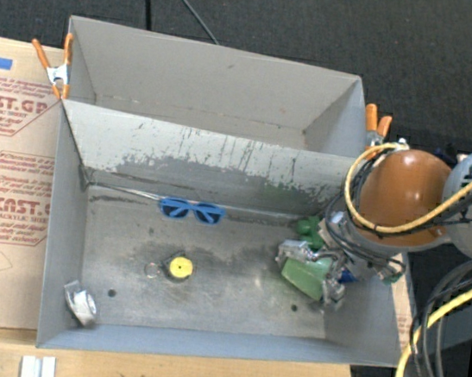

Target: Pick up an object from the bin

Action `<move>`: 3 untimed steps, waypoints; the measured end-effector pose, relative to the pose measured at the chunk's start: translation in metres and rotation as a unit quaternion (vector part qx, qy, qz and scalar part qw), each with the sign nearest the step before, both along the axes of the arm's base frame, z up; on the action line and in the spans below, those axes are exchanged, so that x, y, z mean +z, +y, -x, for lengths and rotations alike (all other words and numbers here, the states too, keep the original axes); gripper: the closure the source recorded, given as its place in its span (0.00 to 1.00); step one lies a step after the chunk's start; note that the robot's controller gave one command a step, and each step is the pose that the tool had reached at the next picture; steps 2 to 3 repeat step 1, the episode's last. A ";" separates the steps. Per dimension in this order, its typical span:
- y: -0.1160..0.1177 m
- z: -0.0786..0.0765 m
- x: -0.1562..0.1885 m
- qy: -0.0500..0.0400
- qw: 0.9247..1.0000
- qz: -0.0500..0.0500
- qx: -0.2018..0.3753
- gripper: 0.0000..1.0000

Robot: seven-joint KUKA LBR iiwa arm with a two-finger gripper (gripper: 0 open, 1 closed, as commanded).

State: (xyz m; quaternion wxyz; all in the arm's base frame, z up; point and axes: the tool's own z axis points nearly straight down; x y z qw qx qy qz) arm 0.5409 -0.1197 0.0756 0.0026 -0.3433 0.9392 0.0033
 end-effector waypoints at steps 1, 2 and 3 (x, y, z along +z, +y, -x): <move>-0.002 -0.013 0.168 -0.004 1.000 0.005 0.021 1.00; -0.002 -0.013 0.168 -0.004 1.000 0.005 0.021 1.00; -0.002 -0.013 0.168 -0.004 1.000 0.005 0.021 1.00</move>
Offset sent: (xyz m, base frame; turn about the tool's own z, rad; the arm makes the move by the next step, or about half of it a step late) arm 0.0103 -0.0032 0.1634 -0.0432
